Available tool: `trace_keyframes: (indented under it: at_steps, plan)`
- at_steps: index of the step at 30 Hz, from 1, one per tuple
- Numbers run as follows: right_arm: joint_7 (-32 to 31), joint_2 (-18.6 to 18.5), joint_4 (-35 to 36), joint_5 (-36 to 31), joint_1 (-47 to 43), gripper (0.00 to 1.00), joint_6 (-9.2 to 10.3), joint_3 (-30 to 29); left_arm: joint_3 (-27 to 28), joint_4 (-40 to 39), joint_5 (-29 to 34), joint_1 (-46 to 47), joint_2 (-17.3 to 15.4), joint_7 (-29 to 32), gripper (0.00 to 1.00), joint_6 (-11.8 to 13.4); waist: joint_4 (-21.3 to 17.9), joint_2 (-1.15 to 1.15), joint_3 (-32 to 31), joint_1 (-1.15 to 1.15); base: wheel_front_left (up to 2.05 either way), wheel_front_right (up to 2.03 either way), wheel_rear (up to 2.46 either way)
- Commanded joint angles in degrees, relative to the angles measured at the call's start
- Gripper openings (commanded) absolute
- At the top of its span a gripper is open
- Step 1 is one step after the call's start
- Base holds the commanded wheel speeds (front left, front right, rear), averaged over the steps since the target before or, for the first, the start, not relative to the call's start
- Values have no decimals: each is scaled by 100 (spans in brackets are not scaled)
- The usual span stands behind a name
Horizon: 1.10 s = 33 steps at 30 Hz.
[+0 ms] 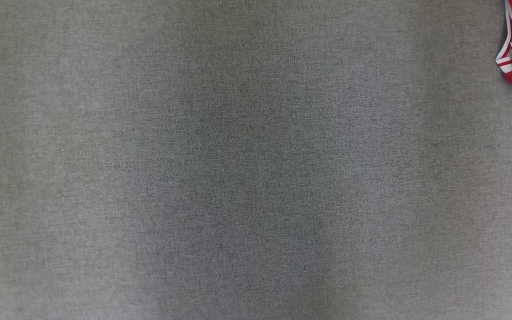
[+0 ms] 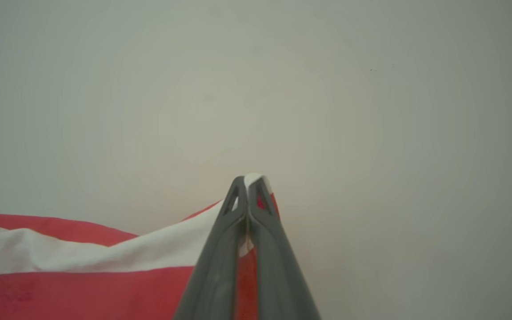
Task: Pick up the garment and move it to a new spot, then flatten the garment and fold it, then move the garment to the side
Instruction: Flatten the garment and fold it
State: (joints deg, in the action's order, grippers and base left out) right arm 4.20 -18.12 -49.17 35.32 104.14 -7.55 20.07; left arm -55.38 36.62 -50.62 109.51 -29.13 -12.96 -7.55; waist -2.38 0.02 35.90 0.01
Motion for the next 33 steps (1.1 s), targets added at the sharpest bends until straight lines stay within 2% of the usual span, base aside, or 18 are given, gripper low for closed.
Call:
trace_keyframes:
  at_steps: [1, 5, 10, 14, 21, 27, 33]
  plan:
    - [41, -14, -4, 40, -121, 0, 17, 95, -91, -60, -144, -104, -56, -51, 0, 16, -17, -2, 6, -1, 0, 0, 0]
    - [161, -196, 179, 277, -452, 0, 17, 445, -555, -429, -363, -395, -264, -167, 0, 16, -10, -2, -62, -1, 0, 0, 0]
    - [350, -526, 684, 747, -1249, 0, 17, 851, -681, -951, -494, -1087, -425, -226, 0, 16, 8, -2, -301, -1, 0, 0, 0]
    - [527, -827, 1261, 1149, -2150, 0, 17, 1105, -156, -1457, -473, -1982, -454, -230, 0, 57, 11, -2, -606, -1, 0, 0, 0]
    - [725, -1347, 2235, 1610, -4051, 0, 17, 1208, 624, -2400, -19, -4226, -490, -224, 0, 390, -8, -2, -1241, -1, 0, 0, 0]
    - [884, -1733, 2989, 1815, -5859, 0, 17, 920, 1008, -3003, 288, -6078, -229, -223, 0, 488, 27, -2, -1696, -1, 0, 0, 0]
    - [916, -1845, 3573, 1810, -7483, 0, 17, 496, 1087, -3122, 765, -7382, -60, -225, 0, 515, -10, -2, -2034, -1, 0, 0, 0]
